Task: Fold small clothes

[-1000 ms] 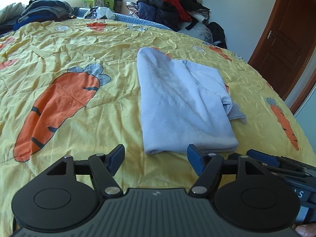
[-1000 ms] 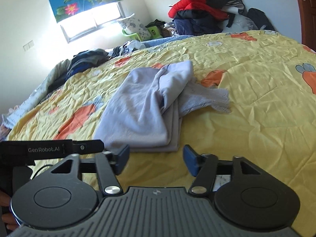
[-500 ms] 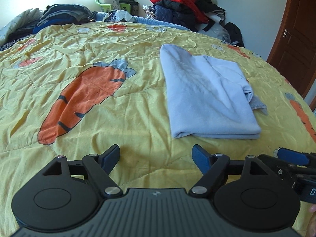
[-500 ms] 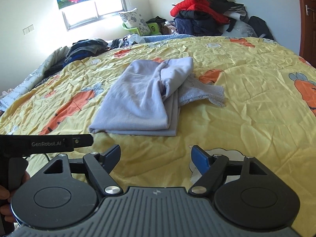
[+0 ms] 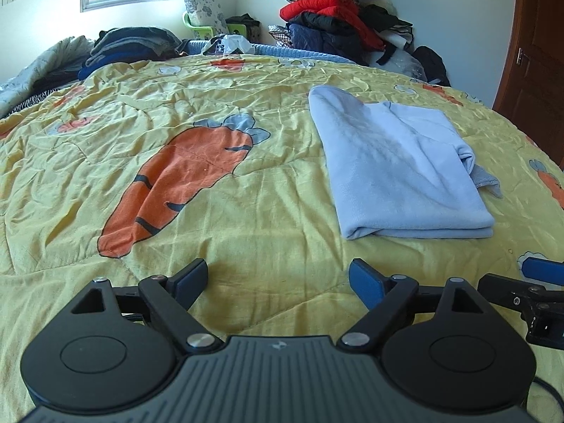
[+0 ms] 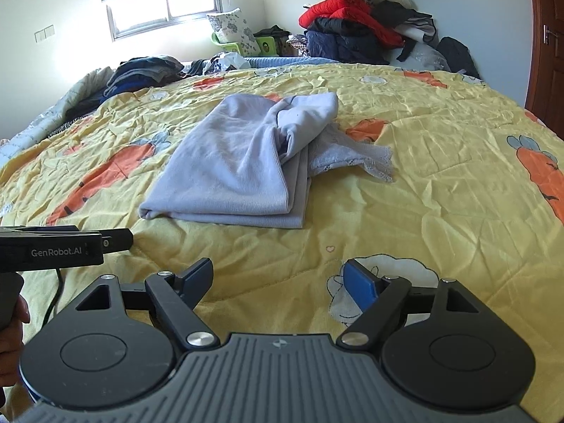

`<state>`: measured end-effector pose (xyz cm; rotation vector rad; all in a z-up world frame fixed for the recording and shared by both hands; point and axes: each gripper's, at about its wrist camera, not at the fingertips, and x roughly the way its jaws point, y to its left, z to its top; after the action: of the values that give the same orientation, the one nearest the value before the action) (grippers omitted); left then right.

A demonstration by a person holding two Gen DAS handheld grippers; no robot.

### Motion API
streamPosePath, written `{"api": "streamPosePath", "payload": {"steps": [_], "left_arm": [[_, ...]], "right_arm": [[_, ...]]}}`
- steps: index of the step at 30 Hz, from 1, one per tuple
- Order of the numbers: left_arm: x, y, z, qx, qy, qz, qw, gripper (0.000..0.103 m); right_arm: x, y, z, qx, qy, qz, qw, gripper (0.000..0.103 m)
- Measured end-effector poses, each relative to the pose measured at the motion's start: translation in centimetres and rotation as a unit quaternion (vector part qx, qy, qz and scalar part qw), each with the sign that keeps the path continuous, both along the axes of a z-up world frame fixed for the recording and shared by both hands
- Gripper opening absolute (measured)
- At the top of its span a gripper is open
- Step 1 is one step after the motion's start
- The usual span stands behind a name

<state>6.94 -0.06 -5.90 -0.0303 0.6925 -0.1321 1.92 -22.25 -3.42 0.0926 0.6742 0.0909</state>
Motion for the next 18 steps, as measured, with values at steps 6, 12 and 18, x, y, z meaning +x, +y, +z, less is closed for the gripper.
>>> {"api": "streamPosePath", "payload": {"steps": [6,12,18], "left_arm": [[-0.3,0.2,-0.4,0.010,-0.015,0.013,0.9998,0.095],[-0.4,0.2,-0.7,0.016,-0.021,0.018,0.9995,0.102],[-0.6,-0.2,-0.9,0.026,-0.021,0.018,0.9993,0.103]], "right_arm": [[0.0,0.3,-0.2,-0.010,-0.003,-0.001,1.000,0.081],[0.2,0.6,-0.6,-0.025,-0.008,-0.006,1.000,0.083],[0.4,1.2,-0.9,-0.040,-0.011,-0.007,0.999,0.088]]}}
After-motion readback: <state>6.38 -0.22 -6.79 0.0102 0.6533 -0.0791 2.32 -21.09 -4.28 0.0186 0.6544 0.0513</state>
